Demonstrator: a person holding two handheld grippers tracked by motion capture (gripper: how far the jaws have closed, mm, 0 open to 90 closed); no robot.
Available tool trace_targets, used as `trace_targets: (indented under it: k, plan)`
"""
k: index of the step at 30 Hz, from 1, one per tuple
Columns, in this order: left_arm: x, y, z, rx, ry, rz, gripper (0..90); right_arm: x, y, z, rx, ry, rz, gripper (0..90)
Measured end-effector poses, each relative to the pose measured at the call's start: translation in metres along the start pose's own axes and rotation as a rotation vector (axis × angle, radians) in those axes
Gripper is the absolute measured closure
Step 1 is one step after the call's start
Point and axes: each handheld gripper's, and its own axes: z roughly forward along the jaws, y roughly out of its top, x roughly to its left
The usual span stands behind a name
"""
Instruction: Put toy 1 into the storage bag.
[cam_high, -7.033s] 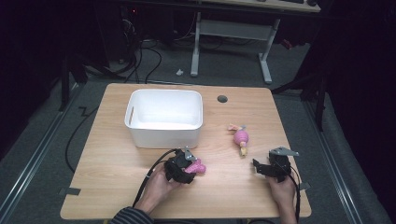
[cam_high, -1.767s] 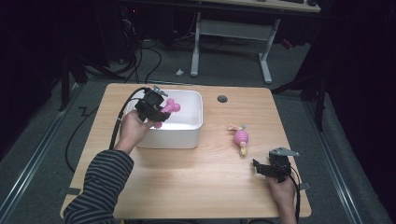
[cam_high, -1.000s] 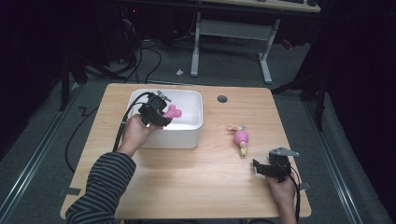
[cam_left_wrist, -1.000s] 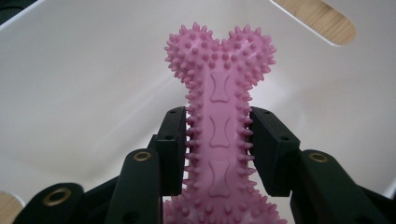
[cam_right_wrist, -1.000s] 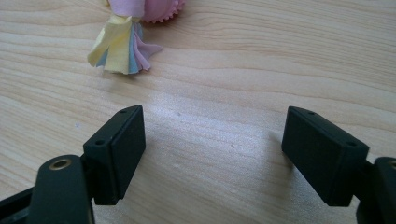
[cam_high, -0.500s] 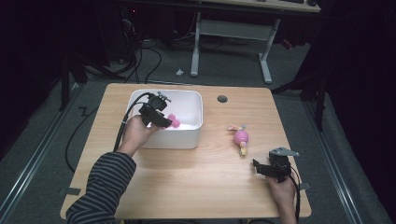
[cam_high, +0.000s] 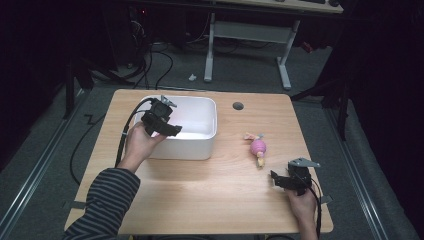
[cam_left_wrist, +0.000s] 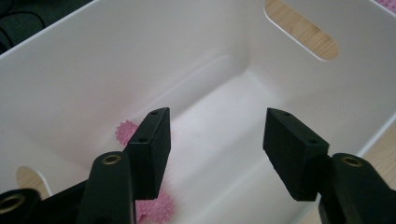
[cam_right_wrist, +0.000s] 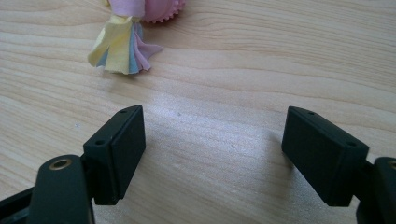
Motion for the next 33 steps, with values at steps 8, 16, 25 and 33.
trace_targets:
  k: [8,16,25,33]
  plan:
    - [0.000,-0.014,-0.025,-0.083,0.010,-0.027,40.4,0.000,0.000,0.000,0.000,0.001,0.000,21.8]
    - [-0.005,-0.030,-0.044,-0.149,0.012,-0.048,39.8,0.000,0.000,0.000,0.001,0.000,0.002,21.8]
    - [-0.010,-0.053,-0.064,-0.210,0.018,-0.066,39.2,0.001,0.000,0.000,0.001,0.000,0.003,21.7]
    - [-0.009,-0.070,-0.071,-0.227,0.019,-0.098,38.6,0.001,0.000,0.000,0.001,0.000,0.003,21.7]
